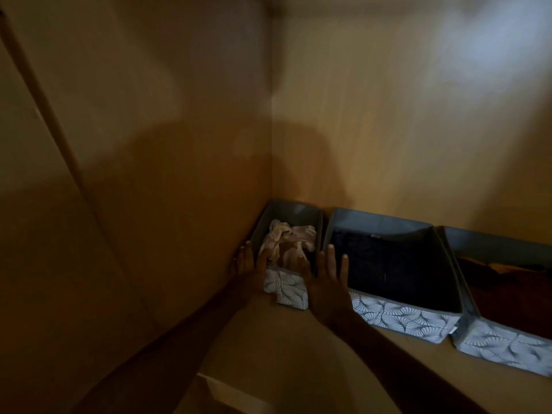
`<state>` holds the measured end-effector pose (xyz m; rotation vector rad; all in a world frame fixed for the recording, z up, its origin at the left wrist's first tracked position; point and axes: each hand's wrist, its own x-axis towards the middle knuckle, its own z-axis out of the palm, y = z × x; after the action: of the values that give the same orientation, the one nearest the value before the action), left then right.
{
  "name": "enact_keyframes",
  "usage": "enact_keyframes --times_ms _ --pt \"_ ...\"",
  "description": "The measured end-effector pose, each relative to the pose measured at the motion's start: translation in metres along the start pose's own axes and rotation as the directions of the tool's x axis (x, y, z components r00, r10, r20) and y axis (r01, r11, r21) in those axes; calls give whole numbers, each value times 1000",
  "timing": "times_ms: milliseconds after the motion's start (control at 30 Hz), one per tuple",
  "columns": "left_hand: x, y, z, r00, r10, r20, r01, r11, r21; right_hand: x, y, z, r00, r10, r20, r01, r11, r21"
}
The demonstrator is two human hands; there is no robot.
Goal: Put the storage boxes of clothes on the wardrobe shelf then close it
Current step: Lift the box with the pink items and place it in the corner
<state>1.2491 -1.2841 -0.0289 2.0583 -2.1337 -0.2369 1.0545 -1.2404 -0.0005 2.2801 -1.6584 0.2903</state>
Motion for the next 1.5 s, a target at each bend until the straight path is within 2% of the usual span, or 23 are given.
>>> enact_keyframes --times_ms 33,100,200,533,600,667,767,867,933,1000,1067,1133,1200,1300,1400,1500 --pt "-4 5 -10 999 1 39 -1 1000 -13 2 0 0 1000 6 7 -6 1000 5" --pt "-9 9 -22 1000 6 14 -6 1000 5 5 0 1 1000 4 6 -4 1000 20" --pt "-7 10 -32 995 -1 96 -1 1000 26 10 1 4 1000 -6 19 6 1000 22" --pt "1 4 -35 995 55 85 -50 997 -59 20 4 9 1000 -3 17 2 999 45" --pt "-7 0 -31 997 77 29 -71 985 -159 16 6 7 999 10 42 -12 999 47" --pt "-21 -1 -25 996 52 -68 -70 950 -306 9 6 2 999 -6 51 0 992 126" --pt "-55 -2 -10 976 -108 -191 -30 796 -604 -12 1 -5 996 -90 -4 85 928 362" --pt "-94 -6 7 945 -246 -218 -10 641 -768 -35 -5 -6 985 -131 -112 173 775 608" --pt "-129 -5 14 910 -385 -152 55 476 -878 -54 -15 -8 993 -109 -44 104 645 757" --pt "-165 0 14 873 -478 -99 80 341 -937 -70 -26 -15 989 -59 134 -93 451 888" --pt "-202 3 17 832 -547 -98 79 290 -954 -84 -38 -18 968 -106 226 -182 318 931" --pt "-237 4 18 805 -589 -66 84 223 -971 -97 -46 -17 949 -174 262 -206 288 935" --pt "-281 4 31 739 -674 -8 122 145 -982 -115 -60 -18 909 -269 319 -252 256 933" --pt "-342 12 46 636 -770 47 176 86 -981 -144 -80 -19 826 -449 340 -262 227 938" --pt "-406 28 59 469 -879 85 198 11 -980 -181 -102 -17 696 -624 355 -274 226 935" --pt "-469 47 67 327 -939 105 208 -37 -977 -221 -126 -15 570 -735 368 -256 267 929"
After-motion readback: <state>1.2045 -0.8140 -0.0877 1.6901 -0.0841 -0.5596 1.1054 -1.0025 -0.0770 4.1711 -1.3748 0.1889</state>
